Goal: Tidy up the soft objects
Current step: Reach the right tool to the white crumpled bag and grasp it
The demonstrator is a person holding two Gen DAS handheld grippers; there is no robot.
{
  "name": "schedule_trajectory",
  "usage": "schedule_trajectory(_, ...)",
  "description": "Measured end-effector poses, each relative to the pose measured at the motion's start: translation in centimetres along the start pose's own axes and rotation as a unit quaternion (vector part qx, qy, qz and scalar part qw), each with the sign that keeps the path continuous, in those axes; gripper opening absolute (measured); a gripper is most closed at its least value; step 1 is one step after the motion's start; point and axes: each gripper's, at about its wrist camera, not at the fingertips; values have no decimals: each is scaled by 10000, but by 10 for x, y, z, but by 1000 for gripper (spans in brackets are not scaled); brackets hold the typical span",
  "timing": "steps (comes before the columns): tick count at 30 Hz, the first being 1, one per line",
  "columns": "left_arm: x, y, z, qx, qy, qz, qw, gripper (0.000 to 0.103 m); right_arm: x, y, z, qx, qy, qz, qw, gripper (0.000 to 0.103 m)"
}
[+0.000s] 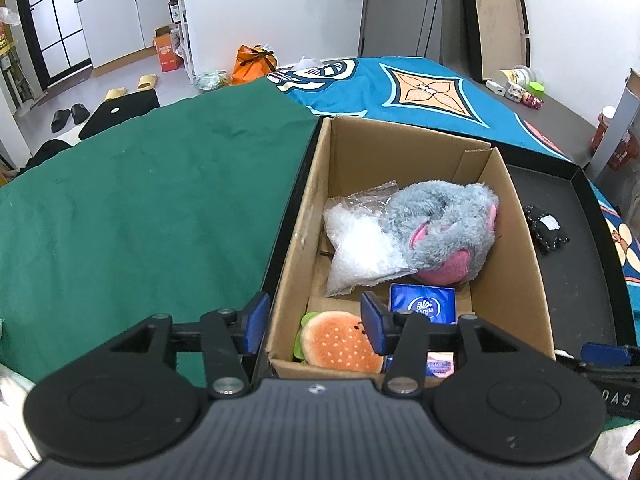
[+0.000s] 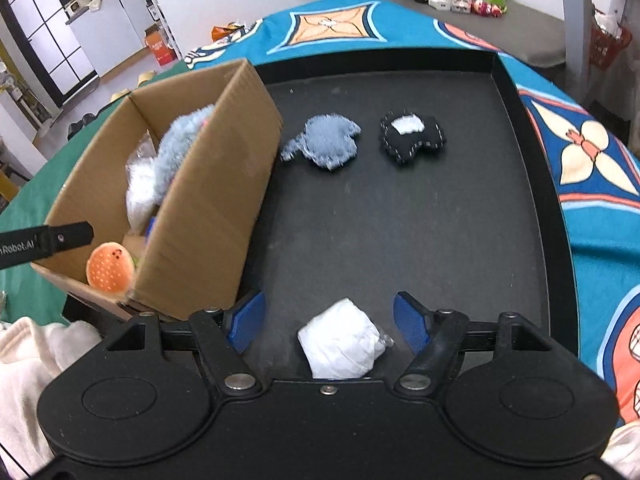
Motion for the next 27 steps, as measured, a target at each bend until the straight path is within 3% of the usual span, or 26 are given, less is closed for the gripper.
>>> schedule_trajectory(7, 7, 1, 1, -28, 115, 90, 9999, 54, 6, 12, -12, -223, 31, -24, 9997, 70)
schedule_trajectory(19, 18, 4, 1, -61, 317, 281, 9991, 59, 17, 15, -16, -229, 164, -39, 9996, 69)
schedule_trajectory(23, 21, 5, 1, -85, 365, 345, 9987, 61, 15, 14, -15, -232, -39, -178, 9996, 49)
schedule_trajectory(27, 24, 6, 2, -106, 392, 411, 9983, 61, 24, 11, -12, -228, 119, -170, 9995, 47)
Point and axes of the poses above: each gripper's, at about its wrist camera, not at the fingertips, and y roughly the way its jaws point, x to its right, z to its top, and after that the axes turned 2 degrees about x, right-handed
